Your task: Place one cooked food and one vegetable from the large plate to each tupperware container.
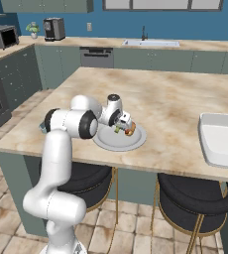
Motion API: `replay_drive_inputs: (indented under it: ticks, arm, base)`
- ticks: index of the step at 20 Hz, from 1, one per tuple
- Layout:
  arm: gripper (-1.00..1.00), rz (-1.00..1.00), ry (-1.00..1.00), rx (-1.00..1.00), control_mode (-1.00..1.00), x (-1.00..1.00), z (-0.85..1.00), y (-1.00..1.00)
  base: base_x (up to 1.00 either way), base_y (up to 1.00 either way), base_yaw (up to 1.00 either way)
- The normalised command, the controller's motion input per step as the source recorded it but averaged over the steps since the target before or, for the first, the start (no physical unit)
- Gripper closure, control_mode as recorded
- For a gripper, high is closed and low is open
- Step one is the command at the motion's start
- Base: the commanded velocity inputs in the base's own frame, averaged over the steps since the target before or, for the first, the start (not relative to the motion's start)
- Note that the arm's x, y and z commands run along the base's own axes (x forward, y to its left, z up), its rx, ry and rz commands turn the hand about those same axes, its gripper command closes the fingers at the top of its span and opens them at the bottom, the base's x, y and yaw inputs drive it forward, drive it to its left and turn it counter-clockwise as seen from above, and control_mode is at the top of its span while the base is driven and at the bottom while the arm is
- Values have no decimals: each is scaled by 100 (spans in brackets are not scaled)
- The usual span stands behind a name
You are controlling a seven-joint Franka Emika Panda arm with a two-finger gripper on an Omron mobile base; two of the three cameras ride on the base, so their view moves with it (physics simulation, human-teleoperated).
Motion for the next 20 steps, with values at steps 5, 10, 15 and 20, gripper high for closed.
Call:
replay_drive_inputs:
  ticks: [5, 10, 15, 20]
  arm:
    - [-100, 0, 3, 0, -100, 2, -17, 5]
    - [-100, 0, 0, 0, -100, 0, -21, 0]
    - [-100, 0, 0, 1, -100, 0, -30, 0]
    - [100, 0, 0, 1, -100, 0, -10, 0]
  base:
    - [0, 0, 0]
    - [0, 0, 0]
    - [0, 0, 0]
    - [0, 0, 0]
